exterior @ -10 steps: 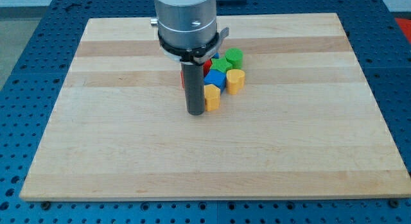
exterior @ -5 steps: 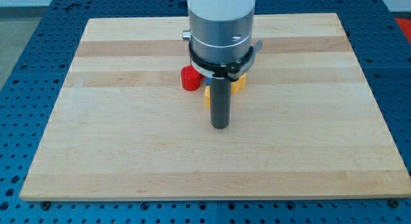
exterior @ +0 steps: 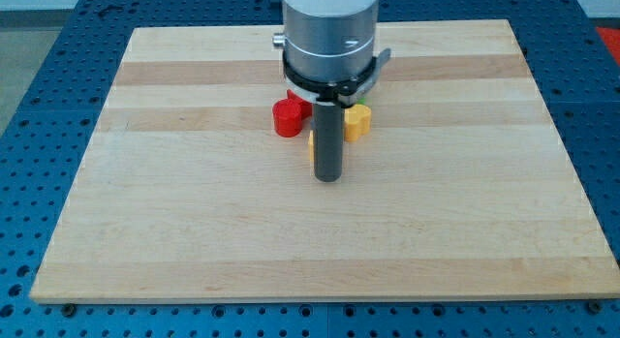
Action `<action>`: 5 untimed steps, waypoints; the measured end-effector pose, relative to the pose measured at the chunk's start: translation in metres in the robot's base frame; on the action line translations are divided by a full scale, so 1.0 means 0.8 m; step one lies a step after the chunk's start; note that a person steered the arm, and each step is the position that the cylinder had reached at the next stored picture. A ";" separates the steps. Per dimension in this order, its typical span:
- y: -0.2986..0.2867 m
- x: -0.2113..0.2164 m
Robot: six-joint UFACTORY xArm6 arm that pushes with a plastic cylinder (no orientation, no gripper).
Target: Slide the yellow hexagon along with the group of blocks up a bit
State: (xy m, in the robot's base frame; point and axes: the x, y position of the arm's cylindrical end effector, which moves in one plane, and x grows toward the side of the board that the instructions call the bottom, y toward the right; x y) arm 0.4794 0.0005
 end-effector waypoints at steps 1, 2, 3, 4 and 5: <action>-0.003 -0.001; -0.003 -0.010; -0.003 -0.013; -0.003 -0.021; -0.003 -0.029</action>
